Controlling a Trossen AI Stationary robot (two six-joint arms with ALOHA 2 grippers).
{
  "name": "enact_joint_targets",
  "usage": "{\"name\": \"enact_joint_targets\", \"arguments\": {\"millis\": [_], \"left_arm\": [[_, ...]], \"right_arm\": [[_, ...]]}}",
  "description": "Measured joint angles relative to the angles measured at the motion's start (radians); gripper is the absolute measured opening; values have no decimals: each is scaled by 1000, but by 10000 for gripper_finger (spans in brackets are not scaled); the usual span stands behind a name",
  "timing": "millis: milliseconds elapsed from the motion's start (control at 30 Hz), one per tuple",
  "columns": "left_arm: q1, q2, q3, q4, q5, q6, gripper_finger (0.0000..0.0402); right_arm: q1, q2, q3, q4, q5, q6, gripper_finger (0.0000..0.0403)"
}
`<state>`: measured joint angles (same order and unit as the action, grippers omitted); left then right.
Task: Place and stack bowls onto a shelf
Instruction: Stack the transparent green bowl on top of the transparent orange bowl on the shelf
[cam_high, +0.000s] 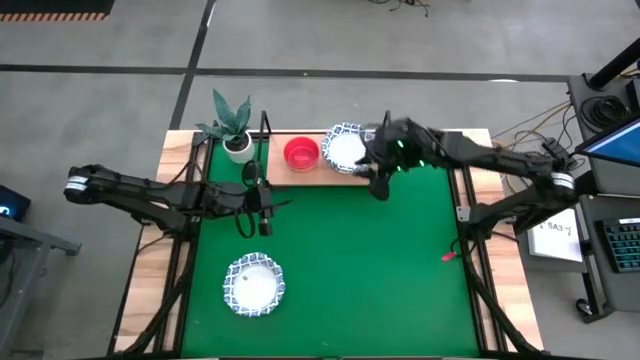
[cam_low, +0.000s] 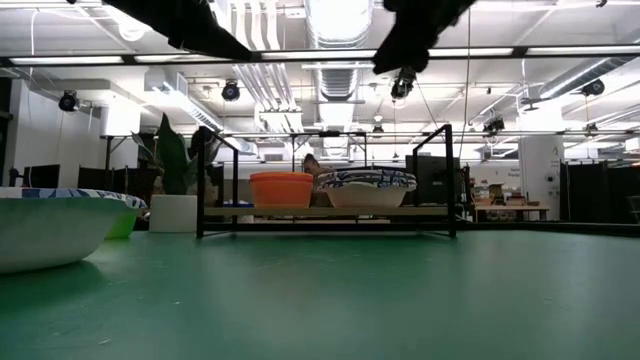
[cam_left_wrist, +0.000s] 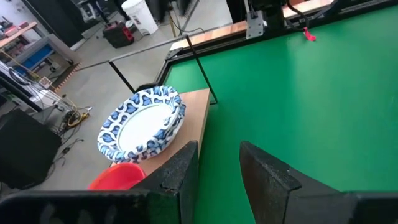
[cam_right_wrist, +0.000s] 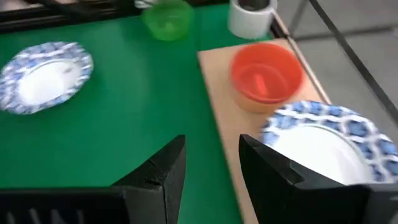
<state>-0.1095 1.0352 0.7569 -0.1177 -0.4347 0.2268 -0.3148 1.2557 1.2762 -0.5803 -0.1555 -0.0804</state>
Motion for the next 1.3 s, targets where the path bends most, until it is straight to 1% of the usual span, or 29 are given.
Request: {"name": "enact_joint_targets", "arguments": {"millis": [167, 267, 367, 467, 567, 633, 733, 800, 867, 967, 1300], "left_arm": [[0, 24, 2, 30, 2, -3, 102], [0, 35, 2, 27, 2, -58, 102], [0, 37, 2, -13, 2, -160, 102], [0, 35, 2, -99, 1, -293, 102], [1, 34, 2, -205, -2, -467, 102], [12, 35, 2, -327, -1, -624, 102], [47, 43, 2, -602, 5, -917, 102], [74, 54, 2, -804, 32, -1131, 102], [98, 71, 2, -945, 68, -1264, 102], [116, 96, 2, -1022, 77, -1309, 102], [214, 178, 1, -1007, 78, -1208, 102]], "right_arm": [[94, -138, -275, 307, -1, 0, 136], [135, -197, -403, 444, -1, 3, 133], [158, -241, -488, 499, 1, 25, 132], [172, -270, -534, 496, 29, 51, 132], [174, -290, -555, 487, 36, 54, 132], [174, -295, -560, 488, 36, 46, 132], [174, -297, -561, 487, 36, 18, 132], [174, -298, -561, 489, 36, 3, 132], [173, -298, -561, 489, 36, -10, 132], [173, -298, -561, 489, 36, -17, 132], [173, -292, -562, 481, 36, -25, 132]]}}
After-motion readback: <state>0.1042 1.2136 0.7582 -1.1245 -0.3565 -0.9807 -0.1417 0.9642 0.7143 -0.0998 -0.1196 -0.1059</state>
